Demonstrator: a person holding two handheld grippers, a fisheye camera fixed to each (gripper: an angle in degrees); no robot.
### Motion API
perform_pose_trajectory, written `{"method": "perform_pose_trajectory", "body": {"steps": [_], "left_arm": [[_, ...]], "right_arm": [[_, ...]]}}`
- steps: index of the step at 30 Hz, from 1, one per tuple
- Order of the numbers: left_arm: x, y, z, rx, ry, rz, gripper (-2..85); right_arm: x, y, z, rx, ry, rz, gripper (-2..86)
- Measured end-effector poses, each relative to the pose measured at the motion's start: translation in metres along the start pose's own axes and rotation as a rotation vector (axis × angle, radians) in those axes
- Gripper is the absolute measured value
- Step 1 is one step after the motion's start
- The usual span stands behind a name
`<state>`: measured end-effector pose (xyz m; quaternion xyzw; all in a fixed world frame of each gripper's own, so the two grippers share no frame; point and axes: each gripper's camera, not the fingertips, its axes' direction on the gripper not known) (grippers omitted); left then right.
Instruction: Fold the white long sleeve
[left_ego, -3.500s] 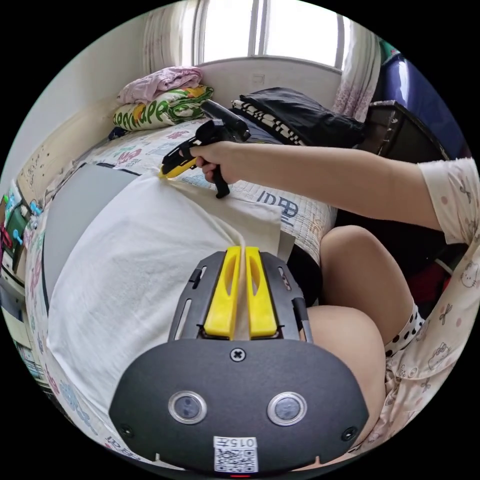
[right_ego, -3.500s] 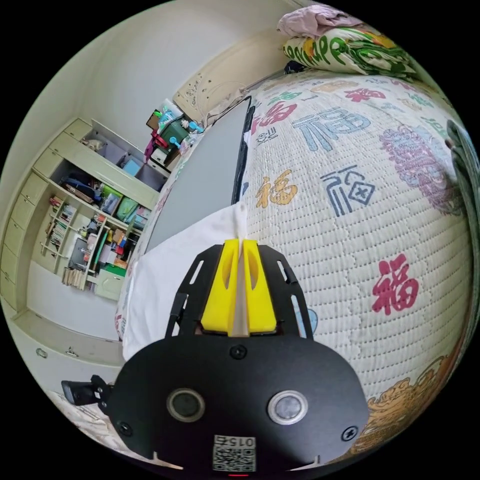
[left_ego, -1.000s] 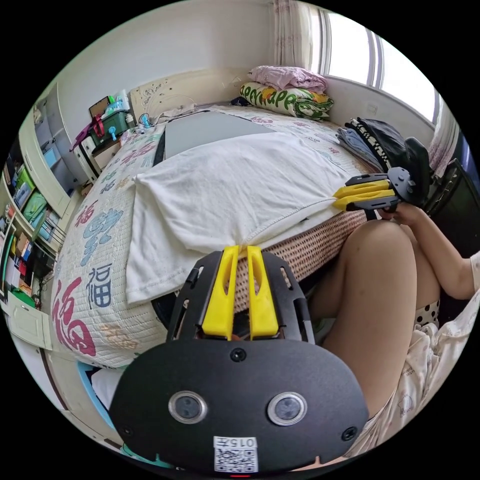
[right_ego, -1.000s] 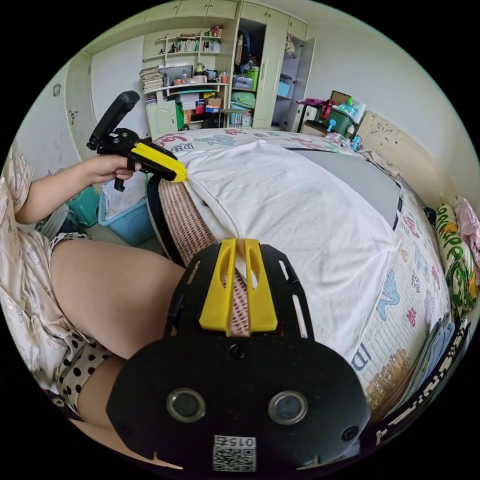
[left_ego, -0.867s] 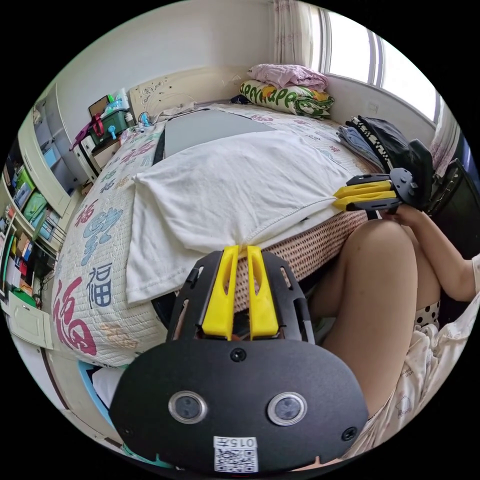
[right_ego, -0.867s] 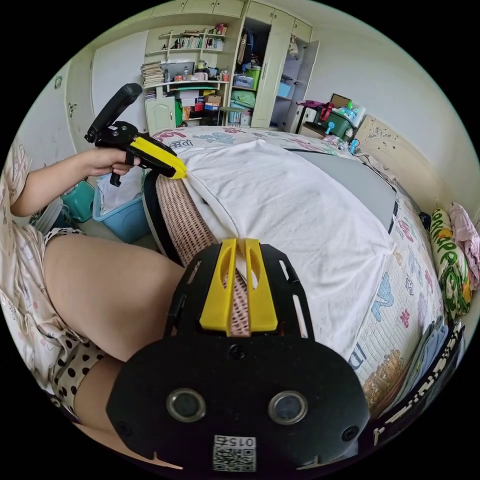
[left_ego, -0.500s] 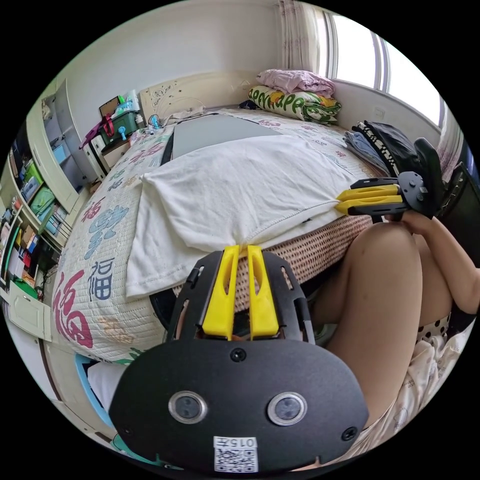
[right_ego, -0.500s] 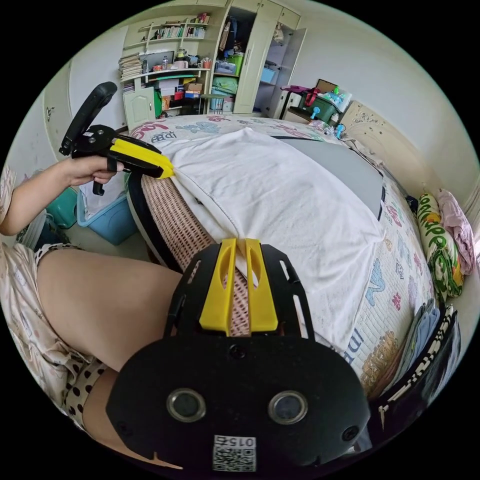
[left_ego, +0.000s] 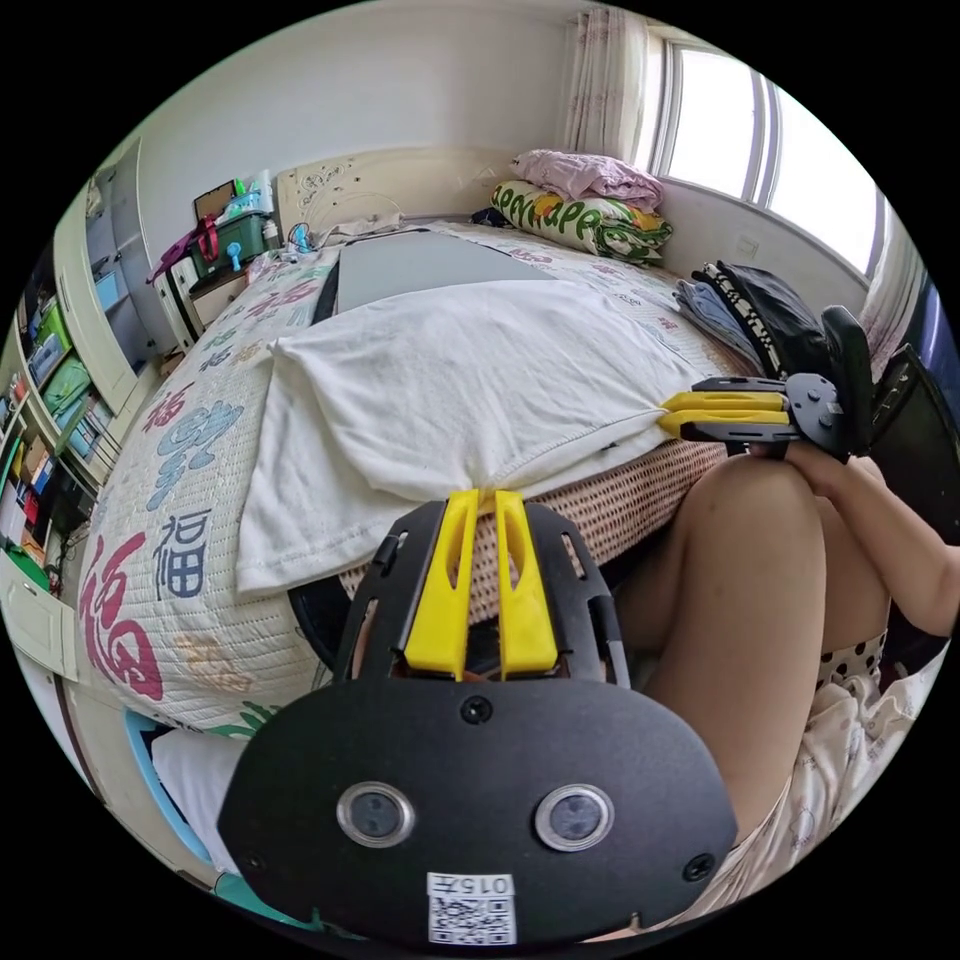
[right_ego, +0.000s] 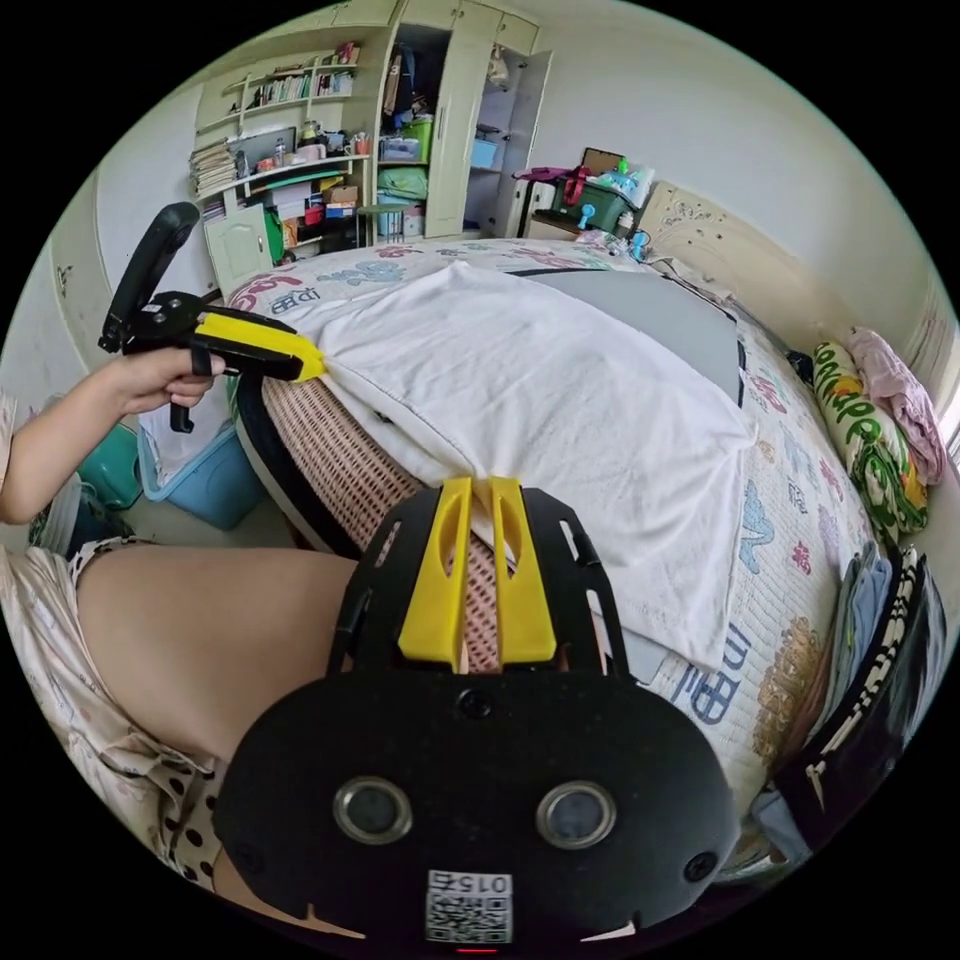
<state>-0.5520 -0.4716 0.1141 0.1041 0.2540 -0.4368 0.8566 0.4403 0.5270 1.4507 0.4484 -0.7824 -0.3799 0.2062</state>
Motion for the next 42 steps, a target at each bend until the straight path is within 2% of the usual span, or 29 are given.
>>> {"method": "perform_pose_trajectory", "body": {"steps": [3, 9, 11, 15, 17, 19, 23, 27, 31, 34, 37, 39, 42], "left_arm": [[0.002, 0.010, 0.002, -0.002, -0.001, -0.007, 1.8], [0.012, 0.028, 0.007, -0.010, -0.027, -0.003, 1.6], [0.019, 0.033, 0.008, -0.019, -0.045, 0.001, 1.6], [0.012, 0.042, -0.002, -0.096, 0.018, 0.031, 1.5], [0.002, 0.050, -0.026, -0.031, 0.063, 0.002, 2.1], [-0.004, 0.050, -0.053, 0.043, 0.084, -0.022, 4.5], [0.020, -0.007, -0.064, 0.071, 0.048, 0.037, 7.2], [0.085, -0.069, -0.025, 0.099, 0.116, 0.151, 7.5], [0.150, -0.085, 0.024, 0.094, 0.243, 0.202, 7.7], [0.221, -0.065, 0.067, 0.015, 0.303, 0.263, 7.8], [0.268, -0.035, 0.079, -0.001, 0.202, 0.335, 7.8], [0.288, -0.012, 0.098, -0.043, 0.023, 0.323, 7.9], [0.283, 0.017, 0.120, -0.100, 0.056, 0.268, 8.3]], "right_arm": [[0.005, -0.030, -0.027, 0.036, -0.047, 0.045, 4.7], [0.015, -0.123, -0.090, -0.006, -0.136, -0.052, 4.8], [0.031, -0.147, -0.140, 0.100, -0.233, -0.114, 3.6], [0.097, -0.176, -0.239, 0.274, -0.438, -0.070, 7.5], [0.158, -0.180, -0.297, 0.387, -0.406, 0.085, 7.6], [0.206, -0.181, -0.324, 0.407, -0.309, 0.290, 7.8], [0.269, -0.202, -0.351, 0.304, -0.256, 0.574, 8.6], [0.278, -0.242, -0.374, 0.241, -0.168, 0.659, 8.6], [0.298, -0.288, -0.386, 0.245, -0.346, 0.755, 8.8], [0.310, -0.302, -0.404, 0.289, -0.354, 0.850, 8.7], [0.333, -0.307, -0.418, 0.375, -0.498, 0.944, 8.4], [0.337, -0.320, -0.427, 0.389, -0.515, 0.960, 8.4], [0.325, -0.363, -0.445, 0.383, -0.458, 0.944, 10.1]]}}
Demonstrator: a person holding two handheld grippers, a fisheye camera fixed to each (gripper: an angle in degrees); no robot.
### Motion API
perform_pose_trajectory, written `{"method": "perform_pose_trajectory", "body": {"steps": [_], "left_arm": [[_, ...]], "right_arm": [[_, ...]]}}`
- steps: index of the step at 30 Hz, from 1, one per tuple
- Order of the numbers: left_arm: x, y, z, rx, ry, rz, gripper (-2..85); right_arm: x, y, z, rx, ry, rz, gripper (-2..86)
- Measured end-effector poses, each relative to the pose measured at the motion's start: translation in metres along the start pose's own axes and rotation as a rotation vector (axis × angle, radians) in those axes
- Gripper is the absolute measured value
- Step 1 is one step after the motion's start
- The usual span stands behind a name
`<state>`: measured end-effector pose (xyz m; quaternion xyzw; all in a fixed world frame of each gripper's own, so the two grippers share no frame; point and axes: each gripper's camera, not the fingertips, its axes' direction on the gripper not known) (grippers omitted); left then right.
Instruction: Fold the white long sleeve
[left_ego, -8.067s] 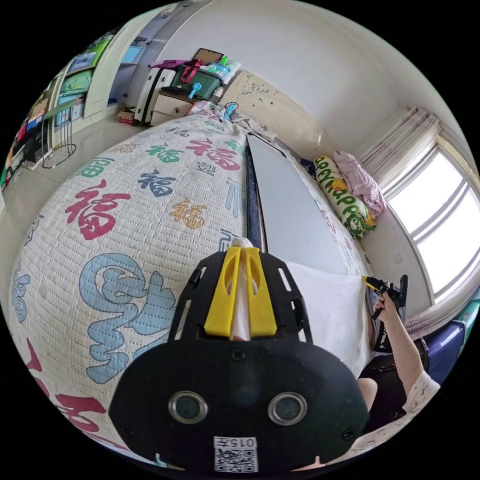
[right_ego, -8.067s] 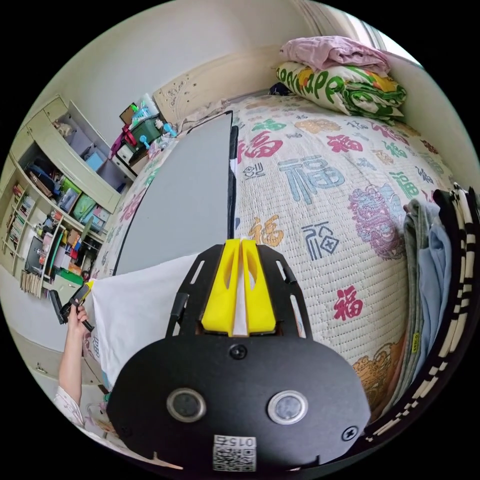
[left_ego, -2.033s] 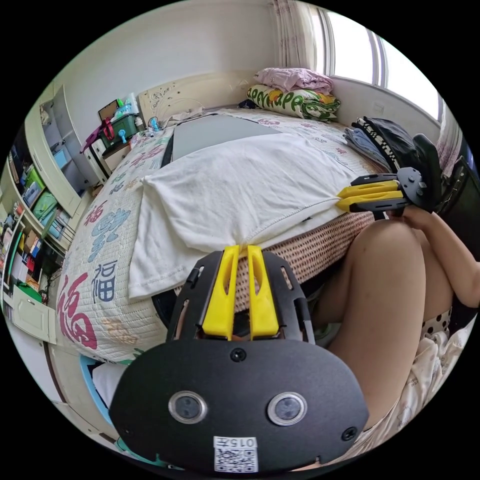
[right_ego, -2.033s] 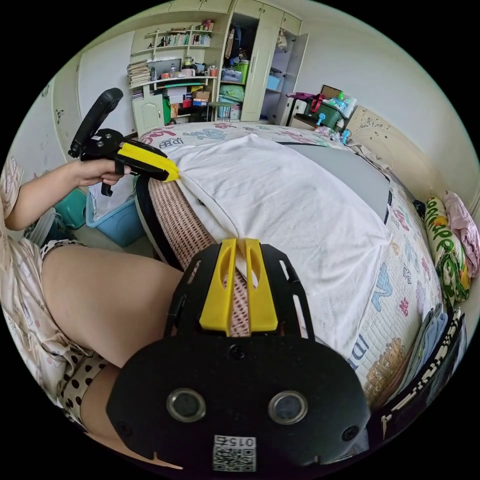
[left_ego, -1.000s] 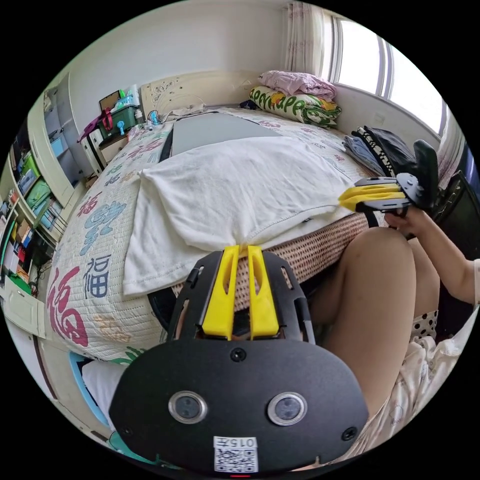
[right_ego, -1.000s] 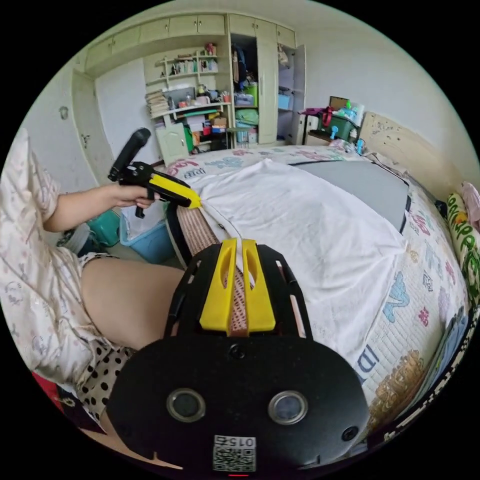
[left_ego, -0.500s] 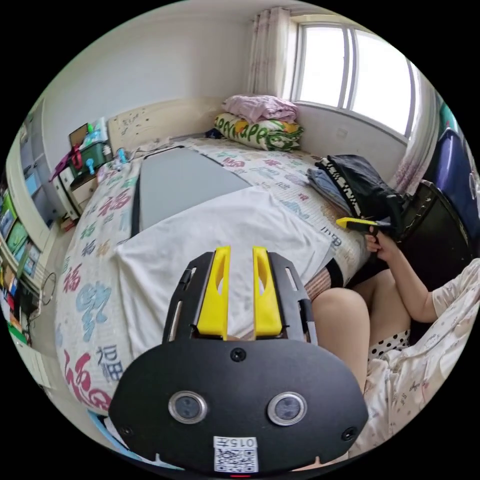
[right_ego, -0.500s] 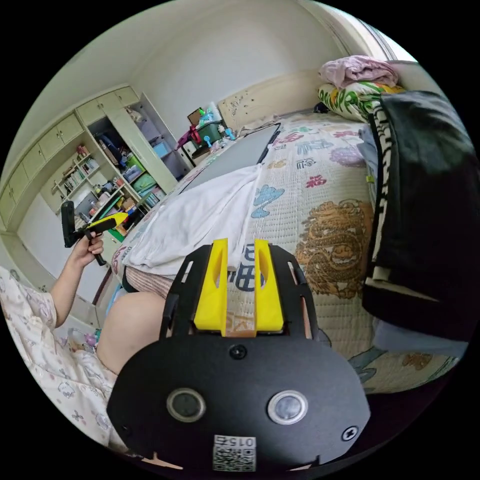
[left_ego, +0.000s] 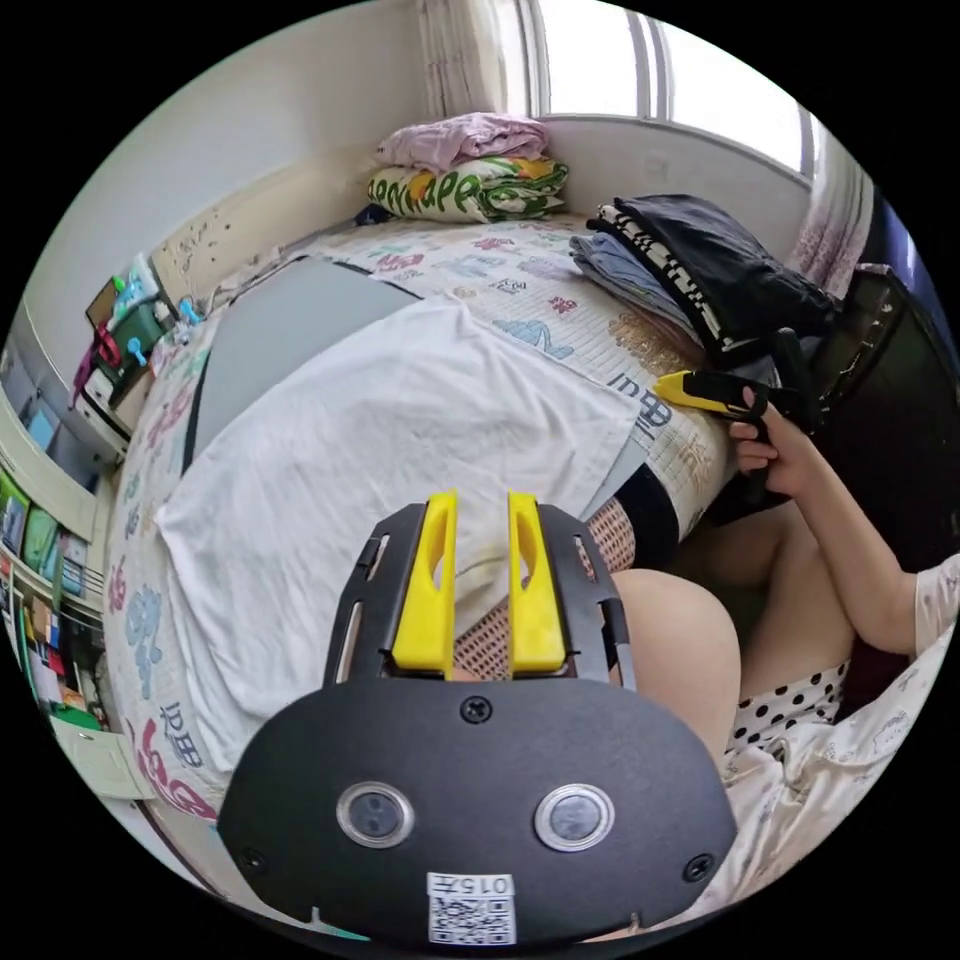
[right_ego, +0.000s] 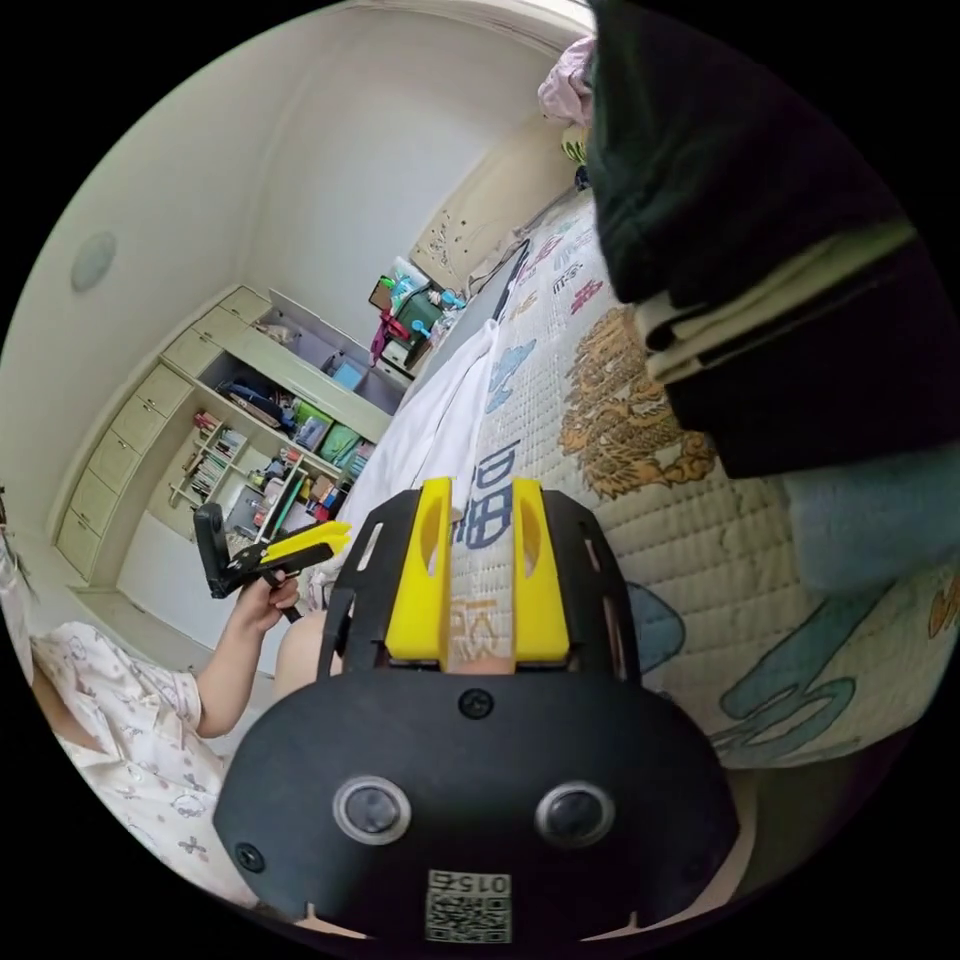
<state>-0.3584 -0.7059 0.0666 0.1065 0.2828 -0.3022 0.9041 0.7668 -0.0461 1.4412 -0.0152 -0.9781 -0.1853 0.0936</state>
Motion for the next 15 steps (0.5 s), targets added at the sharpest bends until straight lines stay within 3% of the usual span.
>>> {"method": "perform_pose_trajectory", "body": {"steps": [7, 15], "left_arm": [[-0.017, 0.064, 0.047, -0.030, 0.142, -0.142, 9.0], [0.006, 0.052, 0.049, -0.020, 0.187, -0.018, 8.9]], "right_arm": [[-0.102, -0.020, 0.040, 0.028, 0.078, -0.028, 11.6], [-0.154, -0.047, 0.077, -0.050, 0.022, -0.050, 9.3]]}}
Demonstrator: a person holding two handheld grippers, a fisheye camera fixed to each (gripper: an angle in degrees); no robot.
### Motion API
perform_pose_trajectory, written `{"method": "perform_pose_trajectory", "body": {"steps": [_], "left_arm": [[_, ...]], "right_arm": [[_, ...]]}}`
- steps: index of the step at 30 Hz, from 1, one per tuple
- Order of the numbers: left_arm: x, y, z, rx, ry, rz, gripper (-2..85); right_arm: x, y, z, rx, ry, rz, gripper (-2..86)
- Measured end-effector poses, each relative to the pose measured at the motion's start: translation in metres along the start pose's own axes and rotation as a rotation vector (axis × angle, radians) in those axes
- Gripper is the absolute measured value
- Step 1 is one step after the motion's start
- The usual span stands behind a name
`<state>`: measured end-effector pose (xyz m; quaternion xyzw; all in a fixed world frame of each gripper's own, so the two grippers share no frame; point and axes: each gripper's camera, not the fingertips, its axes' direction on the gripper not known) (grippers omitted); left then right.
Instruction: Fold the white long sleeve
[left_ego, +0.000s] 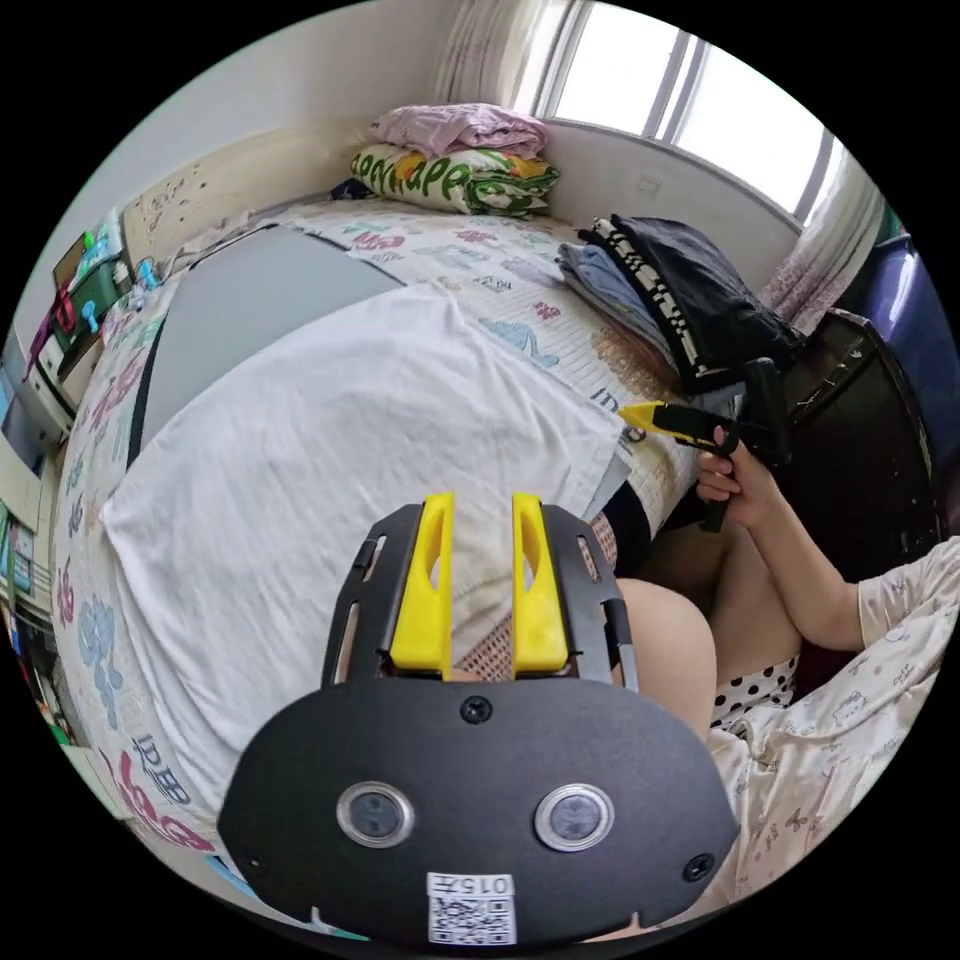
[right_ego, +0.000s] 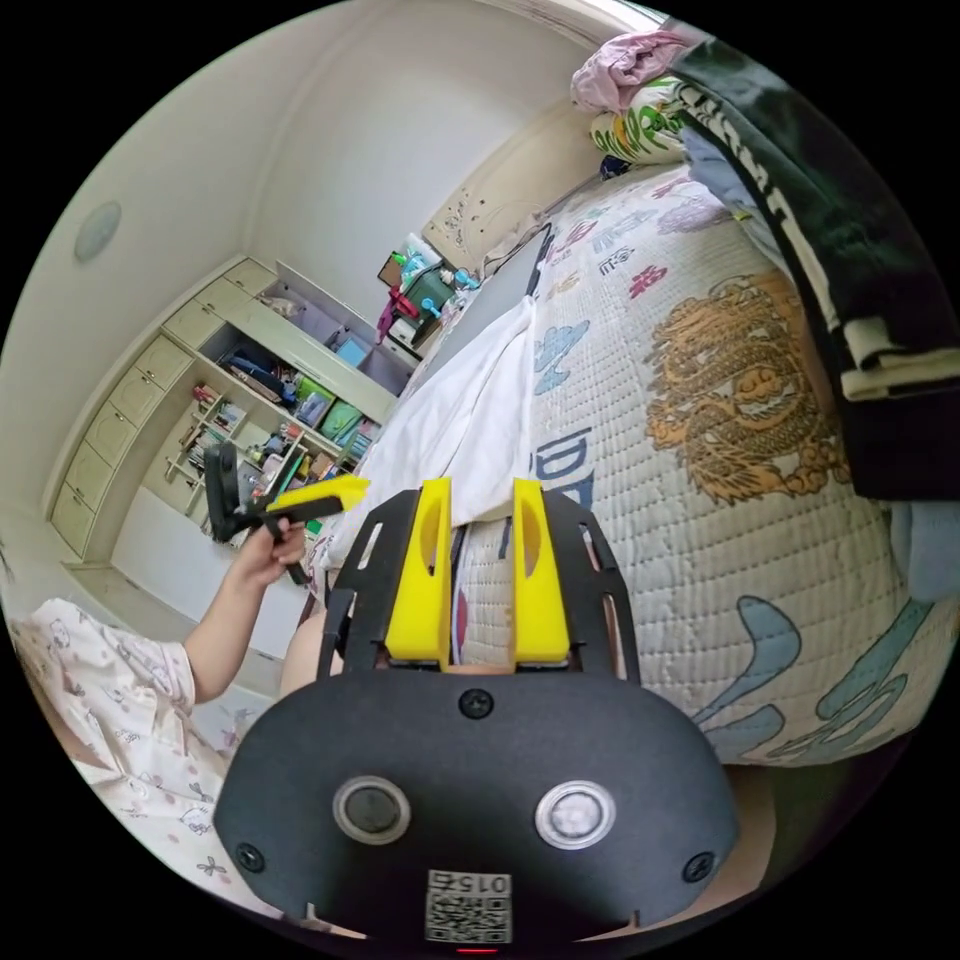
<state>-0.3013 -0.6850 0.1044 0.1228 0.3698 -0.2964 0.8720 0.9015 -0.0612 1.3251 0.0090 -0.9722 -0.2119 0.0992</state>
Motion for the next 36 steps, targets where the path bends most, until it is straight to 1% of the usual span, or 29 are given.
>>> {"method": "perform_pose_trajectory", "body": {"steps": [4, 7, 8, 12, 15, 19, 22, 25, 26, 28, 32, 34, 36], "left_arm": [[0.004, -0.065, 0.007, 0.016, 0.002, 0.062, 8.9], [0.009, -0.147, 0.044, 0.015, -0.072, 0.104, 8.7], [0.009, -0.161, 0.053, 0.011, -0.071, 0.105, 8.6], [0.004, -0.237, 0.114, 0.026, -0.032, 0.021, 8.7], [0.013, -0.267, 0.163, 0.000, -0.103, 0.003, 9.4], [0.024, -0.276, 0.225, -0.047, -0.148, 0.002, 9.6], [0.030, -0.270, 0.250, -0.088, -0.196, 0.002, 9.0], [0.042, -0.252, 0.272, -0.135, -0.277, 0.006, 3.4], [0.045, -0.248, 0.272, -0.138, -0.291, 0.016, 3.0], [0.060, -0.237, 0.266, -0.122, -0.282, 0.066, 1.9], [0.075, -0.226, 0.234, -0.048, -0.283, 0.069, 1.2], [0.080, -0.222, 0.210, 0.011, -0.257, 0.052, 1.0], [0.084, -0.218, 0.171, 0.121, -0.159, 0.021, 0.9]], "right_arm": [[-0.015, -0.005, 0.030, -0.053, 0.054, -0.002, 8.4], [-0.016, -0.007, 0.046, -0.050, 0.097, 0.002, 8.1], [-0.017, -0.007, 0.051, -0.053, 0.104, 0.000, 8.4], [-0.023, -0.002, 0.057, -0.038, 0.170, -0.041, 9.4], [-0.013, 0.001, 0.070, -0.055, 0.196, -0.052, 9.4], [0.016, 0.011, 0.089, -0.067, 0.170, -0.035, 7.3], [0.034, 0.018, 0.100, -0.088, 0.200, -0.041, 4.3], [0.059, 0.029, 0.104, -0.088, 0.158, -0.035, 2.6], [0.070, 0.035, 0.101, -0.072, 0.169, -0.031, 2.2], [0.087, 0.045, 0.088, -0.022, 0.203, -0.031, 1.7], [0.141, 0.076, 0.044, 0.091, 0.150, -0.007, 1.0], [0.160, 0.095, 0.028, 0.139, 0.203, -0.021, 0.9], [0.178, 0.114, 0.008, 0.206, 0.277, -0.042, 0.8]]}}
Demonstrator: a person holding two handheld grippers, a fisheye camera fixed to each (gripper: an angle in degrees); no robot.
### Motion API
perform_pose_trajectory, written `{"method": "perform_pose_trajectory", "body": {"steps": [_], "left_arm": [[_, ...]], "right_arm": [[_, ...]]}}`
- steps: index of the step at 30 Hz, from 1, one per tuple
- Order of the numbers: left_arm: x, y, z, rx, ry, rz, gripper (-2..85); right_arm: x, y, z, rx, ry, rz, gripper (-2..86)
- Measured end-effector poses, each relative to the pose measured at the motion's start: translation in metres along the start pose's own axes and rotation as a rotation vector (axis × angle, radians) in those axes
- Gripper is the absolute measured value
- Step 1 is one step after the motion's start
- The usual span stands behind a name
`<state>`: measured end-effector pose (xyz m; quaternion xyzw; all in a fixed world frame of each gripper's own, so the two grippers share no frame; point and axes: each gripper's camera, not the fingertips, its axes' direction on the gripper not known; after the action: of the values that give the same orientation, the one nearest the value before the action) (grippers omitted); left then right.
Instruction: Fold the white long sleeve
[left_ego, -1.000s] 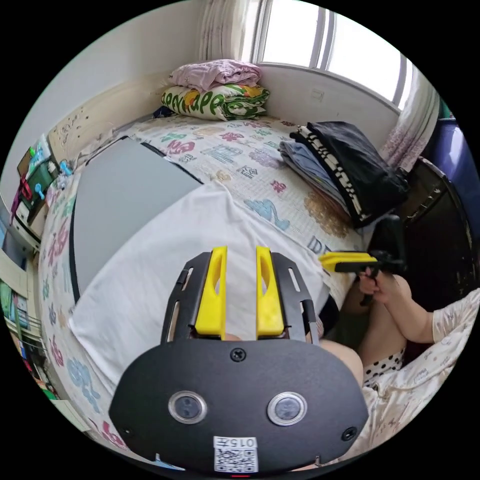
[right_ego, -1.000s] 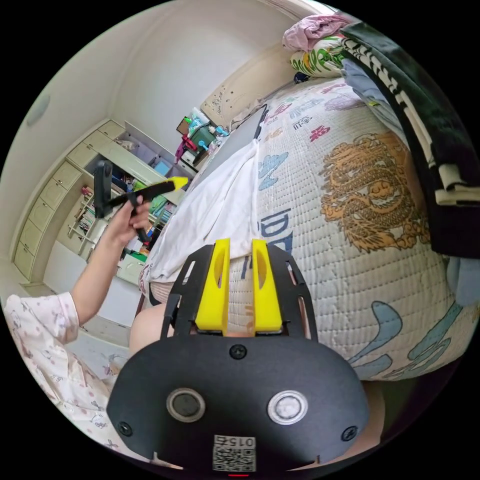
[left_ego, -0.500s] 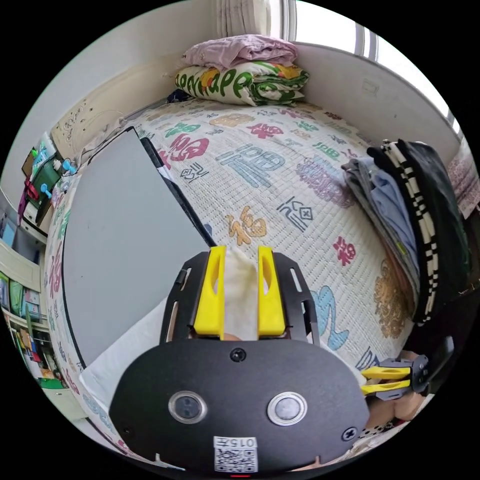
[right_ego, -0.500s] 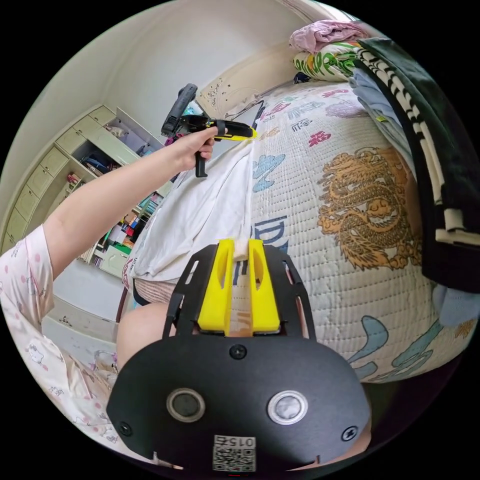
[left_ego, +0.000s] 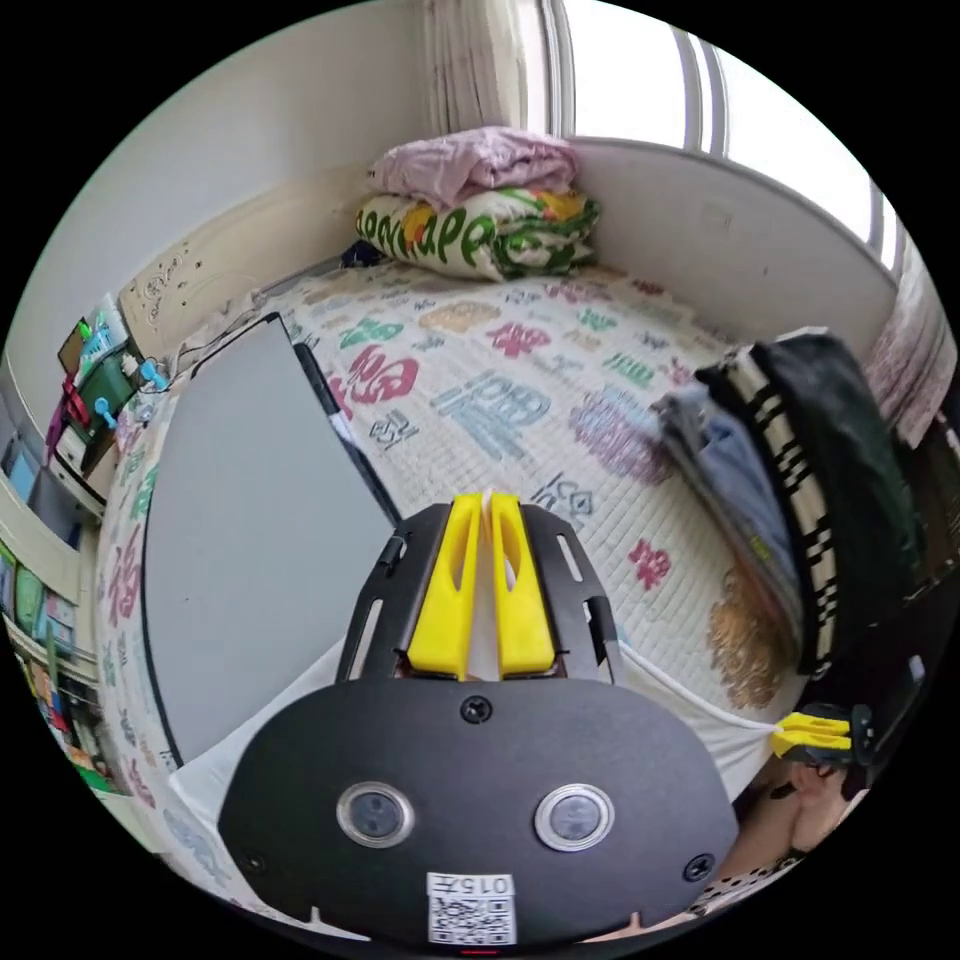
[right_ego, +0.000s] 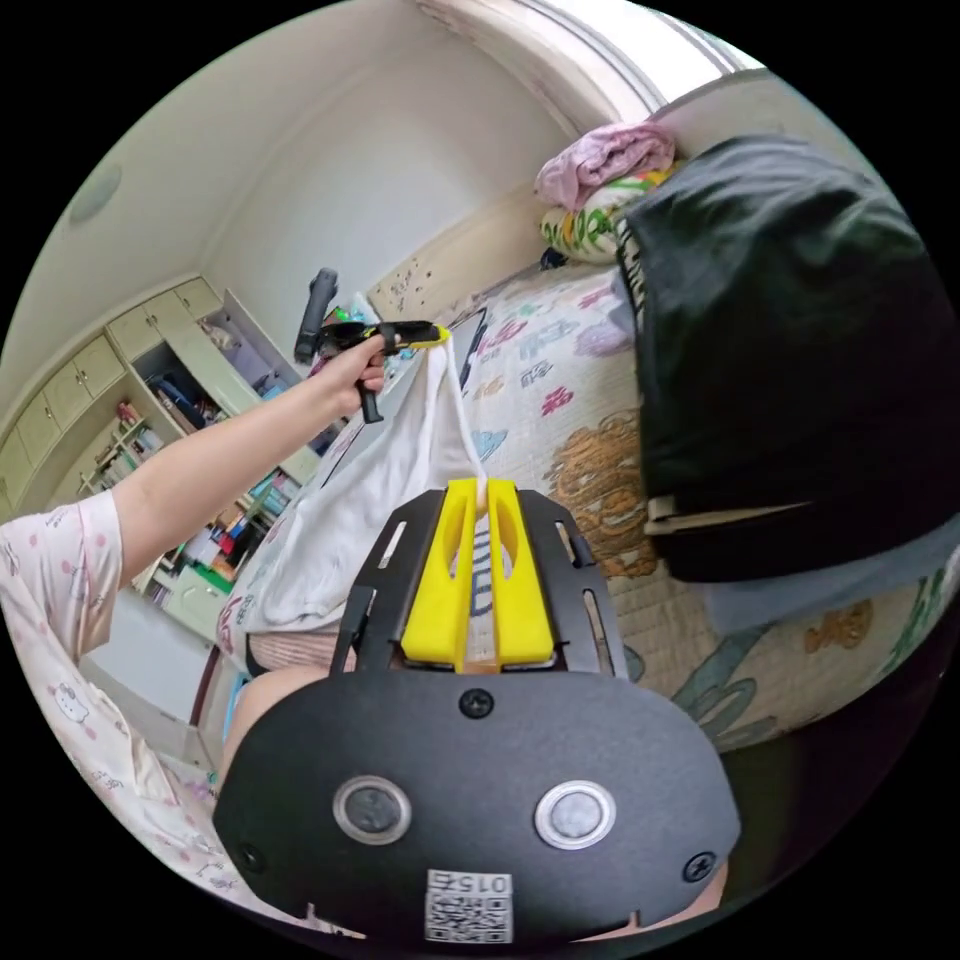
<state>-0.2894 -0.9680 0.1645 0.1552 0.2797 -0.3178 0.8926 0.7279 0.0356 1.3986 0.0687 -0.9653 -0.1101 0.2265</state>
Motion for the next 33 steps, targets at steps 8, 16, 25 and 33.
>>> {"method": "perform_pose_trajectory", "body": {"steps": [8, 16, 25, 33], "left_arm": [[-0.015, 0.017, -0.118, 0.267, 0.392, -0.050, 0.7], [-0.155, 0.158, -0.186, 0.356, 0.377, -0.144, 0.6], [-0.311, 0.387, -0.150, 0.230, 0.236, -0.425, 0.0], [-0.290, 0.421, -0.115, 0.103, 0.095, -0.328, -0.5]], "right_arm": [[0.118, 0.115, -0.139, 0.477, -0.063, -0.183, 0.7], [0.098, 0.228, -0.034, 0.169, -0.516, -0.543, 0.7], [0.144, 0.351, 0.107, -0.294, -0.498, -0.848, 0.5], [0.233, 0.457, 0.179, -0.516, -0.358, -1.143, 0.2]]}}
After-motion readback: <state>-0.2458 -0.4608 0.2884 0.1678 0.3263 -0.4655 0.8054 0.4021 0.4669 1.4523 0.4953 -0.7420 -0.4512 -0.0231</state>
